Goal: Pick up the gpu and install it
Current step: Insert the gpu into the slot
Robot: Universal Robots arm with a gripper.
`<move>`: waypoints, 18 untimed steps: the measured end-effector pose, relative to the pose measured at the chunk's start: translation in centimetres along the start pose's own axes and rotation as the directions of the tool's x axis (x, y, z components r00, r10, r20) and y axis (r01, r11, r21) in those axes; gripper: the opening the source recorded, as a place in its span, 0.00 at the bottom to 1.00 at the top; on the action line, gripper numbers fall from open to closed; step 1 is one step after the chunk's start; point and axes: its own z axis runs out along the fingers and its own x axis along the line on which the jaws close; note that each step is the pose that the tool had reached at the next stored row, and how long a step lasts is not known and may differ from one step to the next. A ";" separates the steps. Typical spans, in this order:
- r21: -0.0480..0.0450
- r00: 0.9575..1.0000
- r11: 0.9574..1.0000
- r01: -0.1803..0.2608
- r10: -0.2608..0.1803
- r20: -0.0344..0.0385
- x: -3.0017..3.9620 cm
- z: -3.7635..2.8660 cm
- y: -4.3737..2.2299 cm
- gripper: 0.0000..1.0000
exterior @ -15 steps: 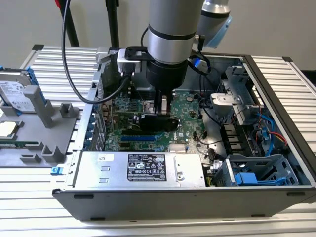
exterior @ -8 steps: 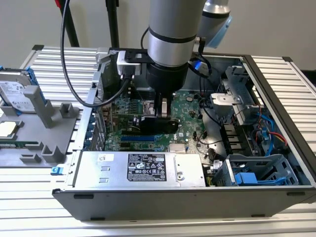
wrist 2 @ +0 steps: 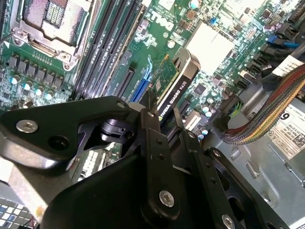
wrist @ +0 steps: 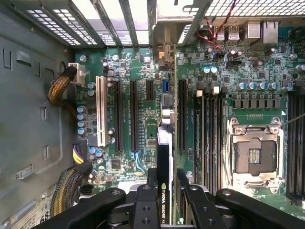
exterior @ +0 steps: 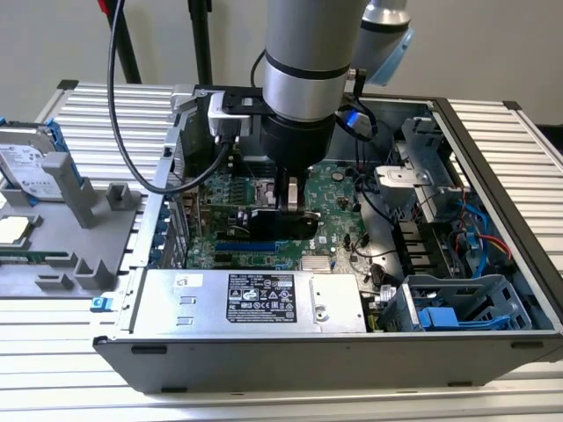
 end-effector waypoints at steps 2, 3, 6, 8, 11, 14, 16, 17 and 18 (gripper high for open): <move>0.000 1.000 1.000 0.000 0.000 0.000 0.00 0.17 0.00 0.00; 0.000 1.000 1.000 0.000 0.000 0.000 0.00 0.28 0.01 0.00; 0.000 1.000 1.000 0.000 0.000 0.000 0.01 0.44 0.07 0.00; 0.000 1.000 1.000 0.000 0.000 0.000 0.02 0.63 0.21 0.00; 0.000 1.000 1.000 0.000 0.000 0.000 0.03 0.90 0.54 0.00; 0.000 1.000 1.000 0.000 0.000 0.000 0.04 1.29 0.91 0.00; 0.000 1.000 1.000 0.000 0.000 -0.001 0.05 1.49 1.03 0.00; 0.000 1.000 1.000 0.000 0.000 -0.001 0.06 1.61 1.08 0.00; -0.001 1.000 1.000 0.000 0.000 -0.002 0.07 1.73 1.17 0.00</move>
